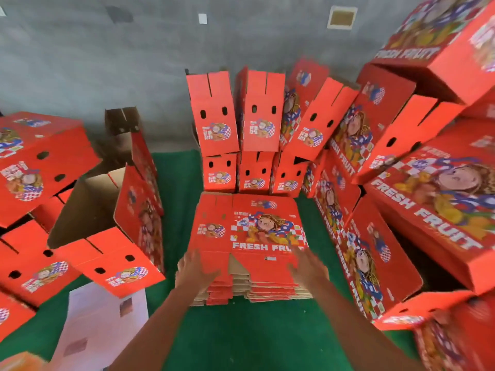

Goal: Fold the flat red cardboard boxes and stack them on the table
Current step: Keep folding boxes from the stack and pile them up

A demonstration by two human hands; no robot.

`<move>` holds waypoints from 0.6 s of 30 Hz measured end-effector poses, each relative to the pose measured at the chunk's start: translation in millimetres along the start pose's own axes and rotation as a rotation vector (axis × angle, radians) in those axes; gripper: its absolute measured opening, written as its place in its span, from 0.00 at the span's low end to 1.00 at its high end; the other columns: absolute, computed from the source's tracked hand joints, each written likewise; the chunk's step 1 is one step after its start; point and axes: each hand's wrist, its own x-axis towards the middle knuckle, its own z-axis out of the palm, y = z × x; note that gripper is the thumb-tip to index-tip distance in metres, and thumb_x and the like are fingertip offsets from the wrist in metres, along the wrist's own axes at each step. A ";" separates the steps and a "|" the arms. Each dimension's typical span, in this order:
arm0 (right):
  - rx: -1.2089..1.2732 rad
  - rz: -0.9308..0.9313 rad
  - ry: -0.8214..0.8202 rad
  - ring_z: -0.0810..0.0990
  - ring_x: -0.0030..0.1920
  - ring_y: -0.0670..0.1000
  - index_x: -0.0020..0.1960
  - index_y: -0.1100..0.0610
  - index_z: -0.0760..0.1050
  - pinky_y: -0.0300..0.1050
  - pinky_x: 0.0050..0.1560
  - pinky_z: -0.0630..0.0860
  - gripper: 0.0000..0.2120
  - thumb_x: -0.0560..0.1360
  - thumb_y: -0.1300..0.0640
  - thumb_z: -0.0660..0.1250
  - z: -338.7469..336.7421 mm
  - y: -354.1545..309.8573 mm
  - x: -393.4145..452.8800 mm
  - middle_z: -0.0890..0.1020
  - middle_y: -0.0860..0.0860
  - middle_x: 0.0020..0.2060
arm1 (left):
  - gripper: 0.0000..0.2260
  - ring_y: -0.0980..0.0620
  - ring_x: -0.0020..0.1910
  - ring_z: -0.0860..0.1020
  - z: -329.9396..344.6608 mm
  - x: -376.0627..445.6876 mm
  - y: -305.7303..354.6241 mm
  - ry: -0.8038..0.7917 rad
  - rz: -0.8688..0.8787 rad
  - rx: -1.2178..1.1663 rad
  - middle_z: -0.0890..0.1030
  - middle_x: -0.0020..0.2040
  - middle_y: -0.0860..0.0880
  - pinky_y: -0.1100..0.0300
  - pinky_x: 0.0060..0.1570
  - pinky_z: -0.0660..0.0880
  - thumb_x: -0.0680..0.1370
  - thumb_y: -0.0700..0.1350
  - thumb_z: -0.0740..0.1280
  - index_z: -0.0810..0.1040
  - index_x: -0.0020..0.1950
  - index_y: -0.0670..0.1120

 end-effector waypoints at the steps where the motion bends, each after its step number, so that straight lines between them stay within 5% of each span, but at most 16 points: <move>1: 0.020 0.036 -0.034 0.68 0.76 0.59 0.82 0.42 0.57 0.60 0.71 0.73 0.30 0.83 0.43 0.64 5.5 7.1 0.7 0.65 0.55 0.79 | 0.51 0.39 0.82 0.52 5.1 3.1 -1.0 -0.010 -0.032 0.028 0.51 0.84 0.44 0.41 0.78 0.59 0.74 0.64 0.74 0.47 0.84 0.46; 5: 0.094 0.097 -0.088 0.67 0.75 0.63 0.81 0.46 0.60 0.61 0.73 0.70 0.31 0.82 0.46 0.66 27.9 23.5 -4.9 0.65 0.54 0.78 | 0.59 0.39 0.83 0.49 21.2 5.0 -6.2 0.011 -0.030 0.174 0.46 0.85 0.41 0.43 0.80 0.56 0.70 0.71 0.73 0.44 0.83 0.39; 9: 0.291 0.212 0.031 0.71 0.70 0.61 0.76 0.58 0.65 0.55 0.69 0.72 0.29 0.80 0.48 0.69 40.1 25.6 -7.7 0.74 0.58 0.69 | 0.60 0.39 0.84 0.46 26.5 -4.8 -6.1 0.024 0.009 0.227 0.41 0.85 0.40 0.45 0.81 0.51 0.71 0.71 0.72 0.41 0.83 0.37; 15: 0.436 0.386 0.135 0.78 0.63 0.59 0.67 0.62 0.75 0.56 0.63 0.78 0.27 0.80 0.41 0.68 32.4 35.5 -18.2 0.79 0.59 0.63 | 0.43 0.38 0.81 0.56 23.9 -22.8 -2.5 0.055 0.108 0.268 0.54 0.83 0.39 0.44 0.77 0.63 0.78 0.66 0.67 0.54 0.82 0.43; 18: 0.705 0.456 0.284 0.81 0.58 0.60 0.66 0.61 0.77 0.59 0.59 0.80 0.17 0.81 0.53 0.67 28.4 32.3 -23.4 0.81 0.60 0.60 | 0.32 0.38 0.78 0.62 22.0 -34.7 -6.7 0.062 0.207 0.330 0.61 0.81 0.39 0.44 0.75 0.65 0.84 0.62 0.60 0.57 0.82 0.46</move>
